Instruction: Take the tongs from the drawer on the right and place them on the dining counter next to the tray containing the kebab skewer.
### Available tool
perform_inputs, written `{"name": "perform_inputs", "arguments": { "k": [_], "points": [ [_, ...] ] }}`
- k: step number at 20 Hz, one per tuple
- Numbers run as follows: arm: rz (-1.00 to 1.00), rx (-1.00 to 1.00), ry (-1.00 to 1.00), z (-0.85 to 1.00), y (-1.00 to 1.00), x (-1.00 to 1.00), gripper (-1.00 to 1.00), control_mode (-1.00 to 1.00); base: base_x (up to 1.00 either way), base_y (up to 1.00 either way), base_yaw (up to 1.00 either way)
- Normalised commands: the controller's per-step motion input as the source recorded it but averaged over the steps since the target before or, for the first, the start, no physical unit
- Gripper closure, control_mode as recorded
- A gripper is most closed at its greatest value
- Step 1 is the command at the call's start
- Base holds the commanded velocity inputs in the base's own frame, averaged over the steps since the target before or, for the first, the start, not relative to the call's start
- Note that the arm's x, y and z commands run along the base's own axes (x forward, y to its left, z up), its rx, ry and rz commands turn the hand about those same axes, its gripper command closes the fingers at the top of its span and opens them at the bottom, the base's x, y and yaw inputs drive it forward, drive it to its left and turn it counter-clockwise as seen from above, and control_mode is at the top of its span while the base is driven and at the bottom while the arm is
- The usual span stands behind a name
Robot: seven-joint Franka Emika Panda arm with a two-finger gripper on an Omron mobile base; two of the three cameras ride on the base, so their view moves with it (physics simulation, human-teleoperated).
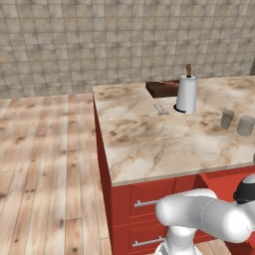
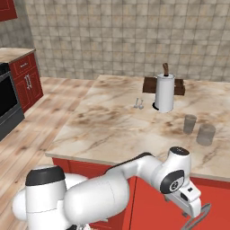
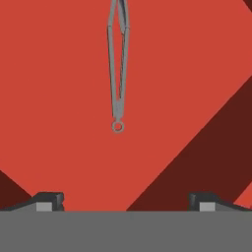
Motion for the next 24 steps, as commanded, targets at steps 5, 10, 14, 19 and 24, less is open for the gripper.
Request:
{"name": "perform_inputs", "arguments": {
  "k": [5, 10, 14, 19, 24],
  "points": [
    [0.01, 0.01, -0.08, -0.28, -0.05, 0.0, -1.0, -1.0, 0.0, 0.0, 0.0],
    [0.02, 0.02, -0.07, -0.22, -0.09, 0.0, -1.0, -1.0, 0.0, 0.0, 0.0],
    [0.03, 0.01, -0.01, -0.15, -0.08, 0.04, -1.0, -1.0, 0.0, 0.0, 0.0],
    [0.04, 0.0, 0.0, -0.1, -0.08, 0.08, -1.0, -1.0, 0.0, 0.0, 0.0],
    [0.03, 0.0, 0.0, -0.06, -0.14, 0.1, -1.0, -1.0, 0.0, 0.0, 0.0]
  ]
}}
